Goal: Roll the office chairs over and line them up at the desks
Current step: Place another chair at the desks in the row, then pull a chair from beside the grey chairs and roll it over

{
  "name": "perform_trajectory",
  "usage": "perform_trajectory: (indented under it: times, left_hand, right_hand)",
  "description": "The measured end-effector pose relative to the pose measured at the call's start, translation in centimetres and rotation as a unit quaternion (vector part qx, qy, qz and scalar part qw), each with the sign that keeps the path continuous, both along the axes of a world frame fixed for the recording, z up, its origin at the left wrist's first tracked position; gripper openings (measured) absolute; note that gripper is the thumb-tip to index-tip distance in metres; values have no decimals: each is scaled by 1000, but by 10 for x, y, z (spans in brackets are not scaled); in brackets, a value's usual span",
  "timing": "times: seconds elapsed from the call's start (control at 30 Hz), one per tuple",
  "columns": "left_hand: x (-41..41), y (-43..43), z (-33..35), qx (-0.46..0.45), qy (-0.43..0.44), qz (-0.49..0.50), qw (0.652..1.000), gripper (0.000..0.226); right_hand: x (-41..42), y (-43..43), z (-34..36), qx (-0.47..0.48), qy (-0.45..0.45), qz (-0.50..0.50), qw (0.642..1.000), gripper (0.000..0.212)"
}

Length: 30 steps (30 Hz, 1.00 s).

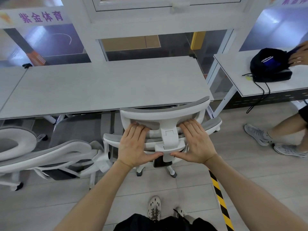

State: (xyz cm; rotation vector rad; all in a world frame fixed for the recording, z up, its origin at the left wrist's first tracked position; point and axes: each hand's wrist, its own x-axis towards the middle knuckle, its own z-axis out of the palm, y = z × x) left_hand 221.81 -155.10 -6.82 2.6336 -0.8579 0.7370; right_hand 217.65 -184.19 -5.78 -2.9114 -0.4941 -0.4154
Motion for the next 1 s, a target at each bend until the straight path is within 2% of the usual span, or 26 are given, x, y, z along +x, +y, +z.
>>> perform_trajectory:
  times: [0.33, 0.43, 0.53, 0.63, 0.7, 0.8, 0.93, 1.0]
  left_hand:
    - [-9, 2, 13, 49, 80, 17, 995, 103]
    - [-22, 2, 24, 64, 112, 41, 991, 100]
    - [-42, -3, 35, 73, 121, 89, 986, 87]
    - [-73, -13, 45, 72, 141, 187, 970, 64]
    - [-104, -24, 49, 57, 179, 276, 943, 56]
    - [-169, -56, 55, 46, 239, 404, 881, 51]
    - [-279, -128, 65, 20, 336, 518, 787, 56]
    - [-335, -168, 67, 10, 381, 546, 746, 59]
  right_hand:
    - [-5, 1, 17, -17, 60, 1, 998, 112]
    - [-1, -1, 30, -53, 71, 23, 996, 107]
    - [10, -5, 44, -77, 85, 63, 991, 98]
    - [22, -13, 51, -73, 100, 127, 984, 89]
    - [25, -21, 52, -75, 94, 171, 978, 81]
    - [16, -41, 54, -105, 85, 231, 964, 69]
    - [-31, -71, 55, -129, 106, 316, 934, 59]
    - [-66, -82, 61, -164, 131, 374, 903, 48]
